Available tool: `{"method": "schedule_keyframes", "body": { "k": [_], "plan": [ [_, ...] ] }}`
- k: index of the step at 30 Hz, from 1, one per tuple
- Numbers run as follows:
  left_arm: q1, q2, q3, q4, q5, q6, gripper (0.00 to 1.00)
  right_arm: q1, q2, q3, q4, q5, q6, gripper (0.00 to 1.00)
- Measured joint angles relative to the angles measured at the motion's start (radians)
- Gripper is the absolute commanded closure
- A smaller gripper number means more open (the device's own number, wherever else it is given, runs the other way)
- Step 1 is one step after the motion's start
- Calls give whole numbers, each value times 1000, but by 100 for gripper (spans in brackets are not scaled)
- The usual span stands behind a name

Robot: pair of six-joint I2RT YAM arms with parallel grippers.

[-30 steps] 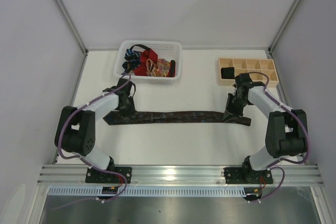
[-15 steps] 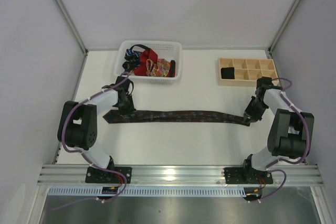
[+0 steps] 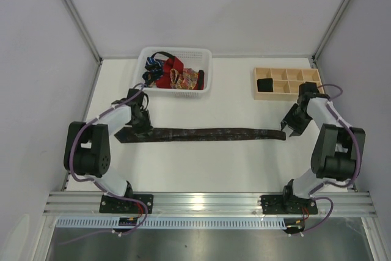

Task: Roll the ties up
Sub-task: Flatten the tie

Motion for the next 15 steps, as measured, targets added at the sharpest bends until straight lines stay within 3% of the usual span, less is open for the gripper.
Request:
{"method": "schedule_keyframes", "body": {
  "k": [5,9,15],
  "plan": [
    [-11,-127,-39,-24,13,-2,58,111,-125,11,-8,-69,119,49],
    [-43,-182,-39,-17,41,-10,64,231,-45,67,2,-113,175,53],
    [-57,-116,-43,11,76,-11,72,358,101,97,56,-131,190,64]
  ]
}}
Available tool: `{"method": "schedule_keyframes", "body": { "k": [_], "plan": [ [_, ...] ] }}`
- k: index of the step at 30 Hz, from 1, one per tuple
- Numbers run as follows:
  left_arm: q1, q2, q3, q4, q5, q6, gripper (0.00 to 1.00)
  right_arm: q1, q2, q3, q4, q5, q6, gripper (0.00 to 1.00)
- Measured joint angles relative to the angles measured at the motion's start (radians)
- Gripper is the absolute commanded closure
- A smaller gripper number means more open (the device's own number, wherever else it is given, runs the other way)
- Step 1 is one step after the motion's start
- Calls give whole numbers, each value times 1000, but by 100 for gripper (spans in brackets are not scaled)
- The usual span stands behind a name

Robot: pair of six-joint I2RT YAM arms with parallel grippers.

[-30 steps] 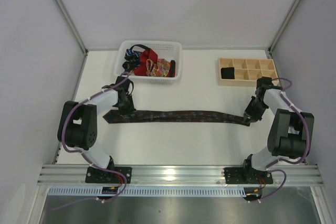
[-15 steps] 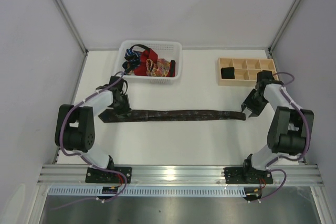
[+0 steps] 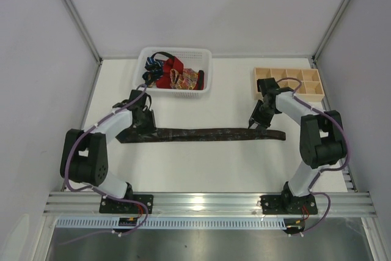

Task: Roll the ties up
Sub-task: Flatten the tie

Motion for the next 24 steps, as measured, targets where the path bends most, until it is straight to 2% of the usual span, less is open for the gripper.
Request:
{"method": "schedule_keyframes", "body": {
  "k": [6,14,19,24],
  "plan": [
    [0,89,-9,24,10,1,73,51,66,14,20,10,-9,66],
    [1,117,4,38,27,2,73,69,117,34,21,57,-37,70],
    [6,130,14,39,42,5,74,71,127,46,15,92,-63,81],
    [12,131,13,39,54,8,74,75,128,49,12,107,-81,95]
  ]
}}
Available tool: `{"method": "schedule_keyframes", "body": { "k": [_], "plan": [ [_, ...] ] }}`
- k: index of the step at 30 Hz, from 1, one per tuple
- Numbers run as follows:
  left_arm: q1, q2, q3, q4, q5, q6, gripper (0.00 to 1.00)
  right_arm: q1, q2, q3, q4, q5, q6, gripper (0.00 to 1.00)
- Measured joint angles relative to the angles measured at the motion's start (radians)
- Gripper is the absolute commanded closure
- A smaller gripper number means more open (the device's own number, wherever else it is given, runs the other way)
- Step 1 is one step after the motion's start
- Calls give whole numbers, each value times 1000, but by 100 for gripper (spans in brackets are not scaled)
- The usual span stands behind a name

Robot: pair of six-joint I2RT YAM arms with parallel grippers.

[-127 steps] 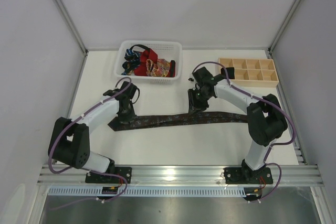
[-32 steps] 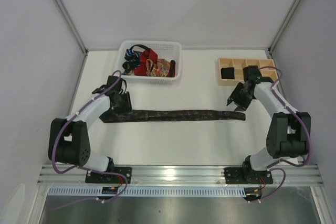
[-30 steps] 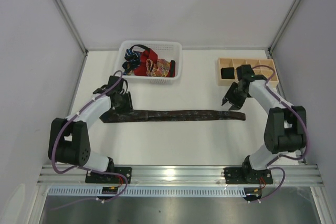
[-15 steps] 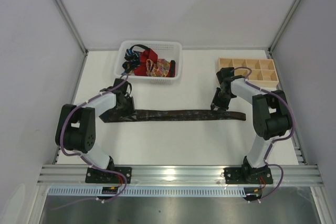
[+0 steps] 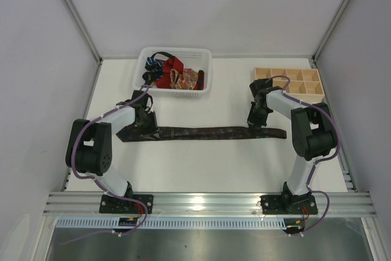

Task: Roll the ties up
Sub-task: Flatten the tie

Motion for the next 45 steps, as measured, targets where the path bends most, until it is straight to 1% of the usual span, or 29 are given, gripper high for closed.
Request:
{"method": "schedule_keyframes", "body": {
  "k": [2,10,21,34,45],
  "plan": [
    [0,0,-1,1,2,2,74,3,3,10,-7,5,-5,100],
    [4,0,-2,2,6,3,74,19,4,74,-54,23,-23,100],
    [8,0,-3,3,10,13,74,41,-70,64,-111,19,-34,100],
    [11,-16,-21,22,14,20,74,43,-73,-15,-89,32,-55,100],
    [11,-16,-23,23,14,21,73,42,-11,-1,-61,61,-98,100]
  ]
}}
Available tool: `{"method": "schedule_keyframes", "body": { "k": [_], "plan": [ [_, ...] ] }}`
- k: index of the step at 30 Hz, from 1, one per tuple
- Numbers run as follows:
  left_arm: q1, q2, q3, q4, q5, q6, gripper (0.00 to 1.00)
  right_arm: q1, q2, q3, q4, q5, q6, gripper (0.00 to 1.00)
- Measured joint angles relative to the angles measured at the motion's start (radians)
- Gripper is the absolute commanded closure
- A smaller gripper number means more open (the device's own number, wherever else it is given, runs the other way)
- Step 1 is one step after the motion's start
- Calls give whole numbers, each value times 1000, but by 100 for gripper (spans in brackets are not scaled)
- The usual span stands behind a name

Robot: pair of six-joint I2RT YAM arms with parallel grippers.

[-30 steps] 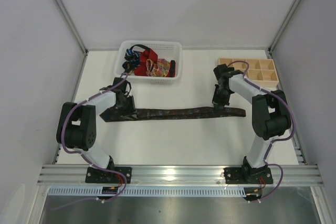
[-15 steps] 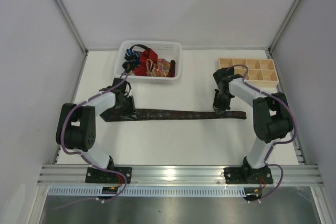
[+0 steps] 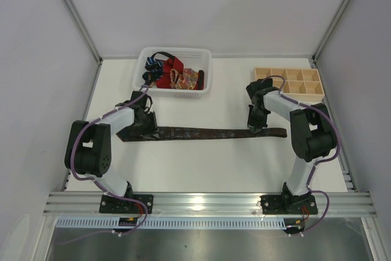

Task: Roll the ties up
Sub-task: Flatten the tie

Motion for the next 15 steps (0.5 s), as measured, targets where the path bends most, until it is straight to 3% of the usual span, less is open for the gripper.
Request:
{"method": "schedule_keyframes", "body": {
  "k": [7,15],
  "plan": [
    [1,-1,0,0,0,0,73,-3,2,18,10,11,-11,100],
    [1,-8,-1,-2,-3,0,72,-19,2,19,8,9,-24,72]
  ]
}}
